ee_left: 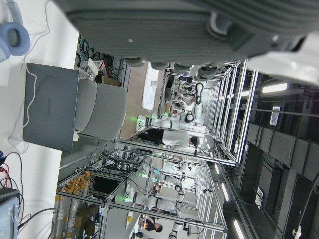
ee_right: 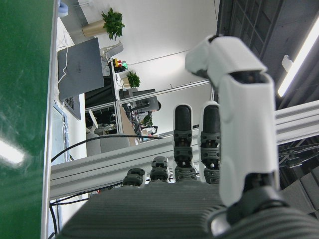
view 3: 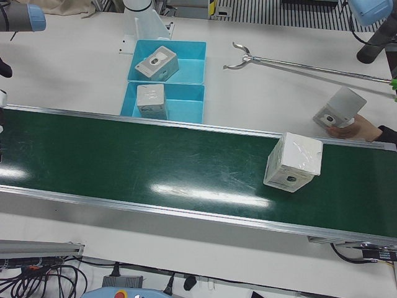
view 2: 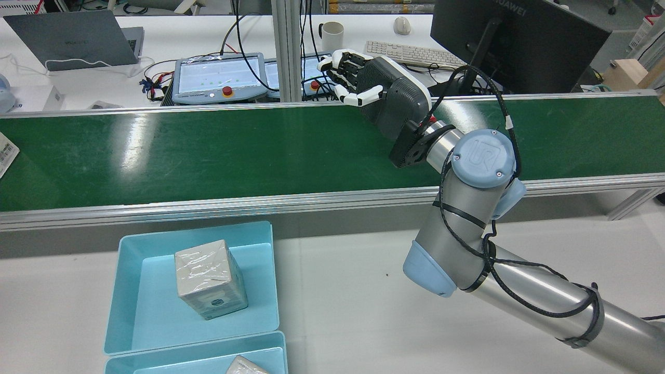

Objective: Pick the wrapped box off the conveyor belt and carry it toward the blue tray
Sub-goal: 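Turn the open right hand to face the approaching wrapped box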

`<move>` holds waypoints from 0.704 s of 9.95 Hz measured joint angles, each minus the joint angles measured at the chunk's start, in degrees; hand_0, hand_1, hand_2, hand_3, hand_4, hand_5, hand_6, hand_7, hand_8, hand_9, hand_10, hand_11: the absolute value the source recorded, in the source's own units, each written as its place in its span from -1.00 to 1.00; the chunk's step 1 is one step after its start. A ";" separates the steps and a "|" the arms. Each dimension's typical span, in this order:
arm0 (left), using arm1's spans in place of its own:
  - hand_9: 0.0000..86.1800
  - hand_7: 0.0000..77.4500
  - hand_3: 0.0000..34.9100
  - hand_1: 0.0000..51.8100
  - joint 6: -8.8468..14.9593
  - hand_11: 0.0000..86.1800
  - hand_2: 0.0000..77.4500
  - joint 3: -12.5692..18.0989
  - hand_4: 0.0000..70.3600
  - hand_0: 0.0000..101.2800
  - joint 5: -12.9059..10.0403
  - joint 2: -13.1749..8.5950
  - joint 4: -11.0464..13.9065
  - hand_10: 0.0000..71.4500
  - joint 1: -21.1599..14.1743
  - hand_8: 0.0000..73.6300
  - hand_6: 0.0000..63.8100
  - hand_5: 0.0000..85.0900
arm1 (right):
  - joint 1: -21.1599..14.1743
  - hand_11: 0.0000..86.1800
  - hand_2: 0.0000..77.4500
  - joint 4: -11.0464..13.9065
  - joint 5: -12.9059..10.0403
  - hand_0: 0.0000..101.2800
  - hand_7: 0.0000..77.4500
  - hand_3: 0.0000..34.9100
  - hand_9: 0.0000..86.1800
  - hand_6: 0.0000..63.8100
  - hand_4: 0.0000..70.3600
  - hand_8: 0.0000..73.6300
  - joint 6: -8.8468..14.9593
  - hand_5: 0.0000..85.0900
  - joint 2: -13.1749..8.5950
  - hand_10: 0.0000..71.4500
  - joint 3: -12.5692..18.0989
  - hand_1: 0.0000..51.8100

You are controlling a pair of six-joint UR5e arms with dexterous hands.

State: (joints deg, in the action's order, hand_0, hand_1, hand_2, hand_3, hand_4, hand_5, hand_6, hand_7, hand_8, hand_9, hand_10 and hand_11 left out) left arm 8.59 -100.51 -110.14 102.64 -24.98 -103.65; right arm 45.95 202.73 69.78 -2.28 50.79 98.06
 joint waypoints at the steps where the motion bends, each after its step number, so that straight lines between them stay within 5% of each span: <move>1: -1.00 -0.99 -1.00 -1.00 0.00 -1.00 -0.97 0.00 -1.00 -1.00 0.00 0.00 0.00 -0.98 0.00 -0.99 -1.00 -0.97 | -0.07 -0.86 0.24 0.06 0.02 0.05 -0.04 -0.99 -0.75 -0.49 -0.27 -0.87 0.02 0.08 0.13 -0.91 0.20 -0.52; 2: -1.00 -0.99 -1.00 -1.00 0.00 -1.00 -0.97 0.00 -1.00 -1.00 0.00 0.00 0.00 -0.98 0.00 -0.99 -1.00 -0.97 | -0.13 -0.95 -0.44 0.16 0.10 -0.04 -0.38 -0.91 -0.91 -0.66 -0.40 -0.96 0.09 -0.51 0.21 -0.98 0.42 -0.71; 3: -1.00 -0.99 -1.00 -1.00 0.00 -0.99 -0.97 0.00 -1.00 -1.00 0.00 0.00 0.00 -1.00 0.00 -0.99 -1.00 -0.99 | -0.23 -0.95 -0.44 0.25 0.19 -0.04 -0.38 -0.91 -0.91 -0.66 -0.40 -0.96 0.17 -0.51 0.23 -0.98 0.60 -0.71; 4: -1.00 -0.99 -1.00 -1.00 0.00 -1.00 -0.97 0.00 -1.00 -1.00 0.00 0.00 0.00 -1.00 0.00 -0.99 -1.00 -0.97 | -0.29 -0.96 -0.93 0.32 0.29 0.05 -0.44 -0.91 -0.89 -0.69 -0.52 -0.97 0.21 -0.59 0.25 -0.98 0.71 -0.09; 5: -1.00 -0.99 -1.00 -1.00 0.00 -1.00 -0.97 0.00 -1.00 -1.00 0.00 0.00 0.00 -1.00 0.00 -0.99 -1.00 -0.97 | -0.31 -0.96 -0.68 0.40 0.34 0.13 -0.41 -0.85 -0.86 -0.69 -0.52 -0.97 0.24 -0.59 0.27 -0.98 0.82 -0.14; 6: -1.00 -0.99 -1.00 -1.00 0.00 -1.00 -0.99 0.00 -1.00 -1.00 0.00 0.00 0.00 -0.98 0.00 -0.99 -1.00 -0.97 | -0.30 -0.96 -0.65 0.58 0.33 0.22 -0.41 -0.81 -0.86 -0.78 -0.52 -0.97 0.28 -0.56 0.31 -0.98 0.90 0.09; 7: -1.00 -0.99 -1.00 -1.00 0.00 -1.00 -0.99 0.00 -1.00 -1.00 0.00 0.00 0.00 -0.98 0.00 -0.99 -1.00 -0.97 | -0.30 -0.96 -0.68 1.03 0.30 0.12 -0.41 -0.78 -0.86 -0.78 -0.52 -0.97 0.36 -0.56 0.52 -0.98 0.95 -0.24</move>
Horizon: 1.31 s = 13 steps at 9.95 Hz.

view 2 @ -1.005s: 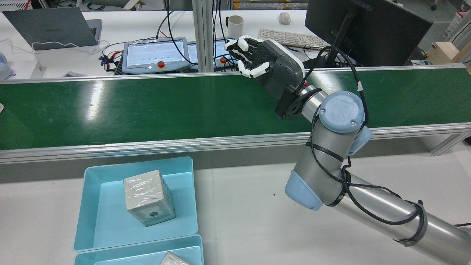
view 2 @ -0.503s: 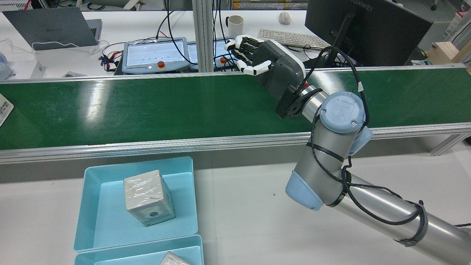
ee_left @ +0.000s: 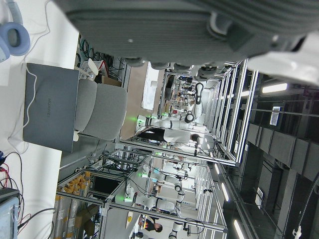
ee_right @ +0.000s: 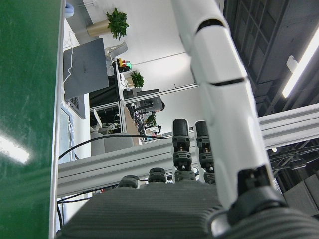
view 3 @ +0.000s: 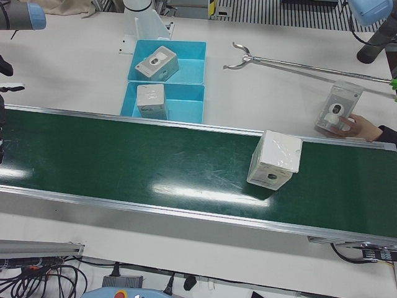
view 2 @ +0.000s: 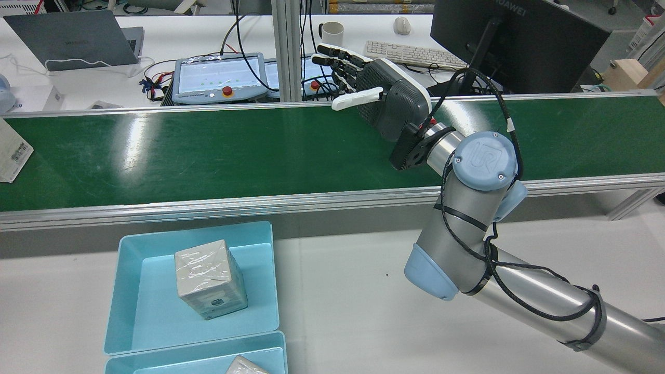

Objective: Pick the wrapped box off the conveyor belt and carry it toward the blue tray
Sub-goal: 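Turn the open right hand to face the approaching wrapped box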

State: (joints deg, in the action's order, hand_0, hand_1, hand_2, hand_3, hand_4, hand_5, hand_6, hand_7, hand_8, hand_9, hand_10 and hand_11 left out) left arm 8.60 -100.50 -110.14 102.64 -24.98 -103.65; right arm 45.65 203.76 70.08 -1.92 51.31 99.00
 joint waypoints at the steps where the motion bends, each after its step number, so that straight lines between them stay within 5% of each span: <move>1: -1.00 -0.99 -1.00 -1.00 0.00 -1.00 -0.99 0.00 -1.00 -1.00 0.00 0.00 0.00 -0.98 0.00 -0.99 -1.00 -0.99 | -0.11 -0.96 -0.68 1.13 -0.01 0.12 -0.41 -0.78 -0.86 -0.78 -0.52 -0.97 0.12 -0.56 0.28 -0.98 0.05 -0.24; 2: -1.00 -0.99 -1.00 -1.00 0.00 -1.00 -0.99 0.00 -1.00 -1.00 0.00 0.00 0.00 -0.98 0.00 -0.99 -1.00 -0.97 | -0.18 -0.96 -0.83 3.28 -0.03 0.03 -0.45 -0.70 -0.92 -0.74 -0.53 -0.97 0.20 -0.62 0.53 -0.98 0.25 -0.41; 5: -1.00 -0.99 -1.00 -1.00 0.00 -1.00 -0.97 0.00 -1.00 -1.00 0.00 0.00 0.00 -0.98 0.00 -0.99 -1.00 -0.99 | 0.19 -0.96 -0.62 10.16 -0.17 0.06 -0.46 -0.65 -0.92 -0.81 -0.66 -1.00 0.29 -0.54 0.86 -0.98 2.69 -0.07; 8: -1.00 -0.99 -1.00 -1.00 0.00 -1.00 -0.97 0.00 -1.00 -1.00 0.00 0.00 0.00 -0.98 0.00 -0.99 -1.00 -0.99 | 0.29 -0.96 -0.58 11.93 -0.43 0.06 -0.49 -0.65 -0.92 -0.81 -0.66 -1.00 0.28 -0.56 0.95 -0.98 3.65 -0.12; 10: -1.00 -0.99 -1.00 -1.00 0.00 -1.00 -0.97 0.00 -1.00 -1.00 0.00 0.00 0.00 -0.98 0.00 -0.99 -1.00 -0.97 | 0.01 -0.96 -0.61 11.43 -0.55 0.06 -0.49 -0.65 -0.92 -0.81 -0.66 -1.00 0.22 -0.56 1.19 -0.98 3.45 -0.18; 12: -1.00 -0.99 -1.00 -1.00 0.00 -1.00 -0.99 0.00 -1.00 -1.00 0.00 0.00 0.00 -0.98 0.00 -0.99 -1.00 -0.99 | -0.10 -0.96 -0.65 6.29 -0.62 0.04 -0.52 -0.63 -0.92 -0.86 -0.69 -1.00 0.71 -0.59 2.86 -0.98 3.28 -0.22; 13: -1.00 -0.99 -1.00 -1.00 0.00 -1.00 -0.97 0.00 -1.00 -1.00 0.00 0.00 0.00 -0.98 0.00 -0.99 -1.00 -0.97 | -0.10 -0.96 -0.65 3.59 -0.62 0.00 -0.55 -0.85 -0.92 -0.83 -0.67 -1.00 1.15 -0.63 3.87 -0.98 3.26 -0.28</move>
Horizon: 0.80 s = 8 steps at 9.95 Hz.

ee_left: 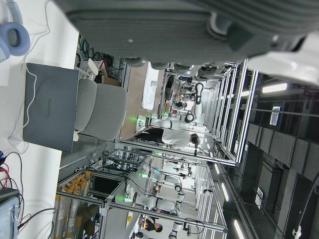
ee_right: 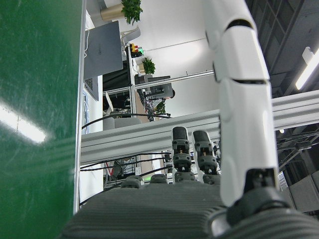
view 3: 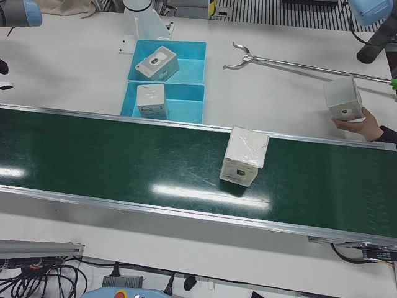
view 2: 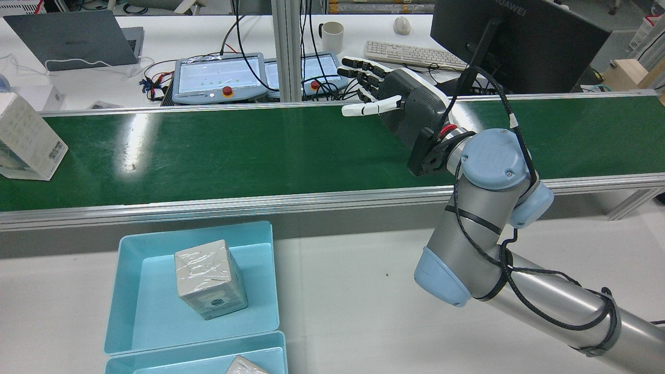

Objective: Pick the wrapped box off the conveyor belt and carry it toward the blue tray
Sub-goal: 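Turn the open right hand to face the approaching wrapped box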

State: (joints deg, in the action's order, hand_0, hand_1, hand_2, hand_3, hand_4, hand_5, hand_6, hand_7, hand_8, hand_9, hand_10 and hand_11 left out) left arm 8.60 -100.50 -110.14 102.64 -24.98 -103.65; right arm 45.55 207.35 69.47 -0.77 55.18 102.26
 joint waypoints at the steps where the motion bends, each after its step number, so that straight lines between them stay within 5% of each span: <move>1: -1.00 -0.99 -1.00 -1.00 0.00 -1.00 -0.99 0.00 -1.00 -1.00 0.00 0.00 0.00 -0.98 0.00 -0.99 -1.00 -0.99 | -0.12 -0.96 -0.62 -1.68 0.02 0.00 -0.51 -0.87 -0.92 -0.78 -0.55 -1.00 0.51 -0.63 0.67 -0.98 -0.05 -0.28; 8: -1.00 -0.99 -1.00 -1.00 0.00 -1.00 -0.97 0.00 -1.00 -1.00 0.00 0.00 0.00 -0.98 0.00 -0.99 -1.00 -0.99 | 0.49 -0.96 -0.65 -3.25 -0.11 0.02 -0.44 -0.88 -0.89 -0.76 -0.52 -1.00 1.34 -0.58 1.57 -0.98 0.83 -0.28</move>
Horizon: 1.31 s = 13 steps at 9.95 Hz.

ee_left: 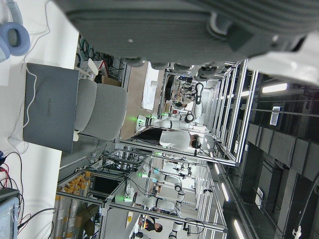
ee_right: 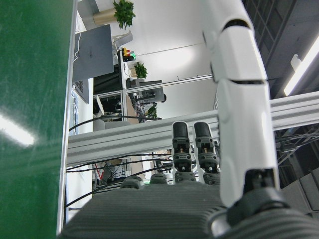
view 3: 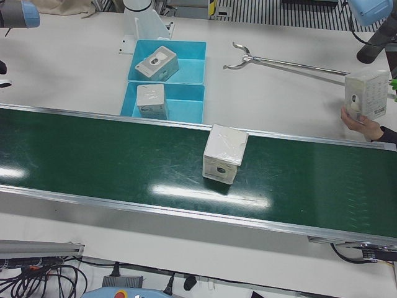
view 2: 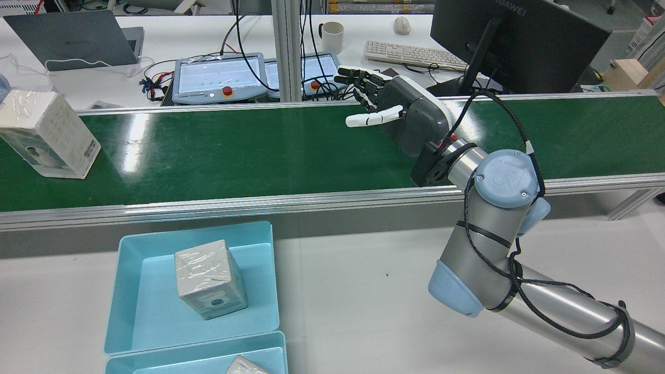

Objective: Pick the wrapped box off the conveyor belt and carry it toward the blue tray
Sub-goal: 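Turn the open right hand to face the approaching wrapped box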

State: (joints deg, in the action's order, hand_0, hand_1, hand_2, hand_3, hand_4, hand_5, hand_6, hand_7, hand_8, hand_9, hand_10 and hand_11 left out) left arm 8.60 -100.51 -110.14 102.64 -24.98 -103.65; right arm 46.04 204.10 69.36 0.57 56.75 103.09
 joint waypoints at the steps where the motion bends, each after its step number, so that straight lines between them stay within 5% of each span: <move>1: -1.00 -0.99 -1.00 -1.00 0.00 -0.99 -0.97 0.00 -1.00 -1.00 0.00 0.00 0.00 -0.98 0.00 -0.99 -1.00 -0.99 | 0.39 -0.96 -0.65 0.05 0.03 0.02 -0.44 -0.88 -0.89 -0.76 -0.52 -1.00 -0.05 -0.58 0.08 -0.98 0.76 -0.28; 13: -1.00 -0.99 -1.00 -1.00 0.00 -1.00 -0.97 0.00 -1.00 -1.00 0.00 0.00 0.00 -0.98 0.00 -0.99 -1.00 -0.99 | 0.21 -0.96 -0.59 0.16 -0.09 0.06 -0.37 -0.80 -0.90 -0.69 -0.46 -1.00 -0.04 -0.54 0.16 -0.98 1.53 -0.18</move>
State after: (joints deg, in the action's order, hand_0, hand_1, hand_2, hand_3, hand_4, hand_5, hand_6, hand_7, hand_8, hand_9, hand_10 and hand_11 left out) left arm 8.59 -100.51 -110.14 102.64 -24.98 -103.65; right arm 46.25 204.26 69.26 0.53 56.92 104.62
